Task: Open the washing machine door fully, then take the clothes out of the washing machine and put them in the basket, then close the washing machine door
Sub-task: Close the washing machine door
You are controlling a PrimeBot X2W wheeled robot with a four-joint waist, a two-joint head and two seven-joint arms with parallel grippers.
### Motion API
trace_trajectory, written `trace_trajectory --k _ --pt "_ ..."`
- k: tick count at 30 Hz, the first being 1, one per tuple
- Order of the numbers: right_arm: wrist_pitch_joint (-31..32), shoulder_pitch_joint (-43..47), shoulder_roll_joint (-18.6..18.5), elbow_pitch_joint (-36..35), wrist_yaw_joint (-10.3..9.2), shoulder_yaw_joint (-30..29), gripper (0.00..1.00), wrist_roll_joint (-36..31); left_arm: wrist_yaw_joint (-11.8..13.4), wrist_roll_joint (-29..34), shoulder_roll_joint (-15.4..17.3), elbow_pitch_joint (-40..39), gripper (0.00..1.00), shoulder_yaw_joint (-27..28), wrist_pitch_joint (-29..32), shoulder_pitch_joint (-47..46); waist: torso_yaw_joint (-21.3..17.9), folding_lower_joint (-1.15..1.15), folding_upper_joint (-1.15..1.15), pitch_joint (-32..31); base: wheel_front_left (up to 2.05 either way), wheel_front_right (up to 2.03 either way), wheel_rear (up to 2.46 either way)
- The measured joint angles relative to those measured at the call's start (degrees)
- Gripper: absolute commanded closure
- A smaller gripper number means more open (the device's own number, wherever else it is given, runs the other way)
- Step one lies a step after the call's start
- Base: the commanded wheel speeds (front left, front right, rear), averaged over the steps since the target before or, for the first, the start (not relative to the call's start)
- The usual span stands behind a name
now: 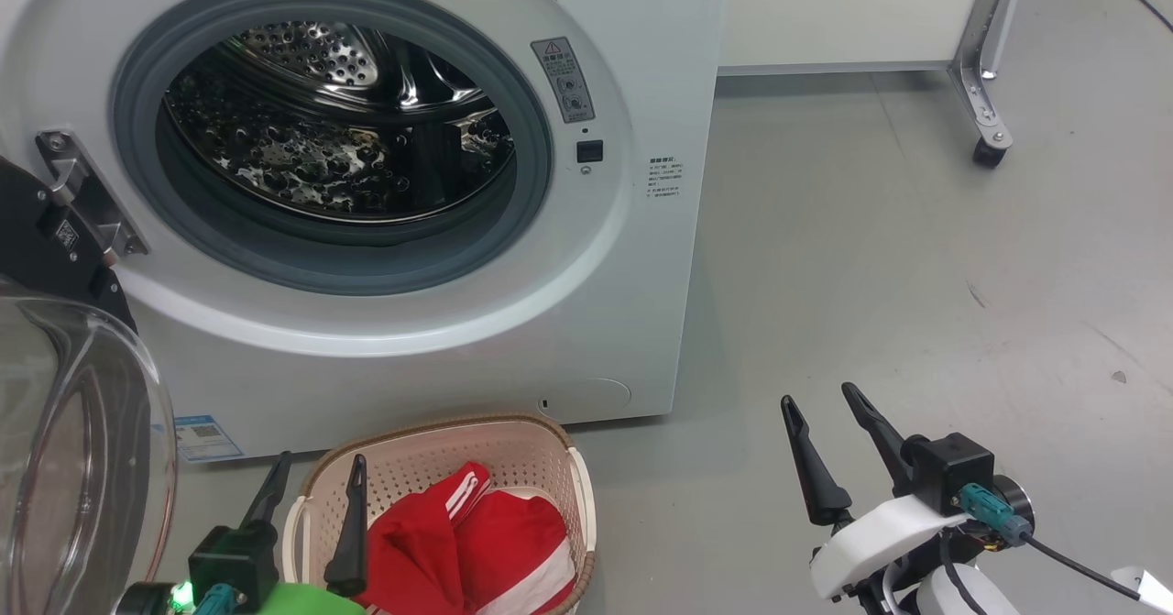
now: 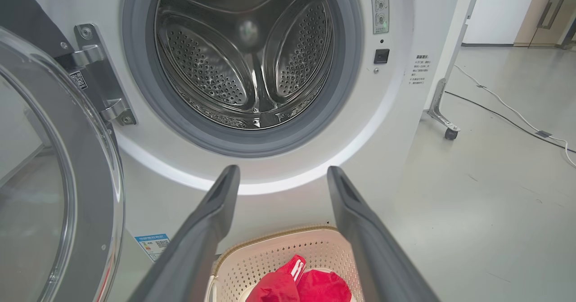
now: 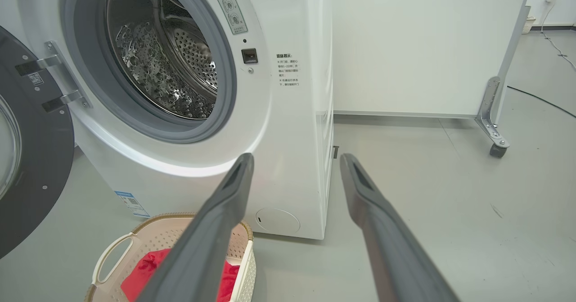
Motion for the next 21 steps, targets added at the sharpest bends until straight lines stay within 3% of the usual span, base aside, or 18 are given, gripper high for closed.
trace_trajectory --k 21 --pt "0.0 0.0 0.01 -0.02 0.0 -0.21 0.0 0.01 0.03 -0.02 0.23 -2.16 0.0 -0.38 1.87 0.76 0.11 0.0 0.0 0.02 -0.77 0.77 0.0"
